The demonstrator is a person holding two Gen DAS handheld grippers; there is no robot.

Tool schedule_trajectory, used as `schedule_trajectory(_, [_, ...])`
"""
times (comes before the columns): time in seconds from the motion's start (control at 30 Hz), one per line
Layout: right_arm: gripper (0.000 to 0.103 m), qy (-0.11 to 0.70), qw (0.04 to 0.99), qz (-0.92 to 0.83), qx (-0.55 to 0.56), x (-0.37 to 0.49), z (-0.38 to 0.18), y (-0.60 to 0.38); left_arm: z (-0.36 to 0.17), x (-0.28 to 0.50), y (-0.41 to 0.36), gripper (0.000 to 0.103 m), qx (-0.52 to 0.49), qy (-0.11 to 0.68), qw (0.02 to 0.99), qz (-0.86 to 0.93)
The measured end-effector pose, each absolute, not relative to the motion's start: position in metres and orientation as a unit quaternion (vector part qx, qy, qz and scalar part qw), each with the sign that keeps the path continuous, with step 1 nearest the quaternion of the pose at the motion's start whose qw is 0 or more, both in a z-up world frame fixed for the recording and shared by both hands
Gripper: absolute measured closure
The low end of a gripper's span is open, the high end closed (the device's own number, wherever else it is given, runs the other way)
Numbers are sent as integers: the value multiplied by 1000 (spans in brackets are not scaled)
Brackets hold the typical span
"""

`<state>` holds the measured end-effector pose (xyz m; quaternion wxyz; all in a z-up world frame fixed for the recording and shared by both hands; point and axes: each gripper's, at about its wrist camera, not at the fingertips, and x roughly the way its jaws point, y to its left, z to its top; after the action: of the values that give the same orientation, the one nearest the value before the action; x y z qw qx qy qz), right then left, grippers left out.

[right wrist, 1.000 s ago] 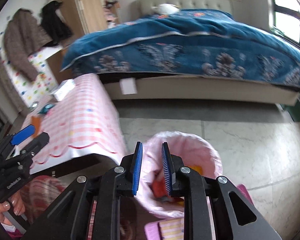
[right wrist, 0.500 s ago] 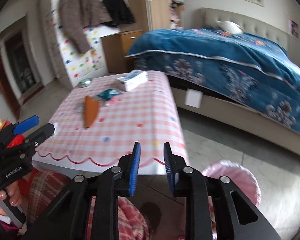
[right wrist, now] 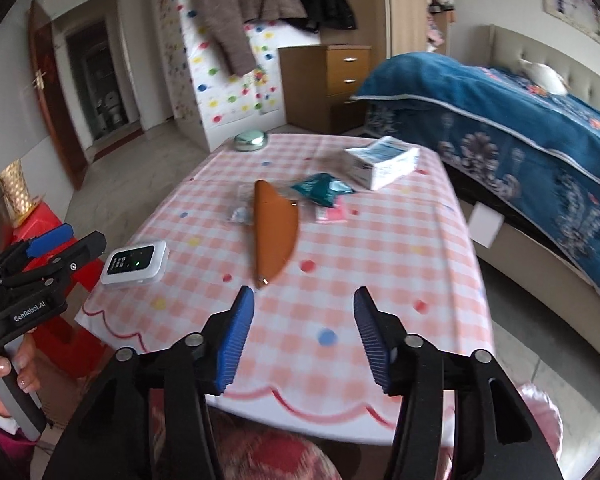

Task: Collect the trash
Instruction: 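Bring both open grippers back over the table, then grasp the brown leather sheath with the right gripper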

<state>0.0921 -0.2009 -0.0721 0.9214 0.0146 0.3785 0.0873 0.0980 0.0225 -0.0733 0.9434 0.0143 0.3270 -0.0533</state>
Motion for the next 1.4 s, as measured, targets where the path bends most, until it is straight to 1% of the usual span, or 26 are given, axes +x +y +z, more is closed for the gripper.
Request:
schedule_trajectory(0.07, [46,387,917,95,12,112,-80,-193,-77,107,27,23,11,331,942,-47])
schedule_trajectory(0.13, [41,397,912,102,12,134,-91,-185,-82,116,28,23,11,337,941,-42])
schedule_trajectory(0.23, [38,410,905,109,11,160,-105,-178,-89,127,26,23,13,346,937,-42])
schedule_trajectory(0.47, [37,445,888,114,16,212,-136,-164,-102,152,22,23,16,363,931,-42])
schedule_trajectory(0.6, [36,441,892,104,-1,227,-137,-155,-105,154,21,23,13,367,929,-43])
schedule_trajectory(0.67, [41,439,893,93,-12,231,-137,-153,-106,153,20,23,15,369,928,-44])
schedule_trajectory(0.7, [52,439,894,88,-18,231,-137,-152,-106,152,19,23,16,369,928,-46])
schedule_trajectory(0.93, [53,435,896,92,2,187,-131,-171,-107,148,4,23,30,376,924,-61])
schedule_trajectory(1.13, [53,411,909,63,39,153,-109,-216,-109,158,-19,23,29,386,917,-94])
schedule_trajectory(1.17, [53,407,911,53,45,149,-105,-225,-111,162,-23,24,28,390,915,-99])
schedule_trajectory(1.27, [53,398,915,42,57,147,-101,-240,-117,178,-37,33,21,406,907,-111])
schedule_trajectory(1.4, [53,391,917,42,71,147,-99,-252,-125,206,-50,34,6,429,896,-111])
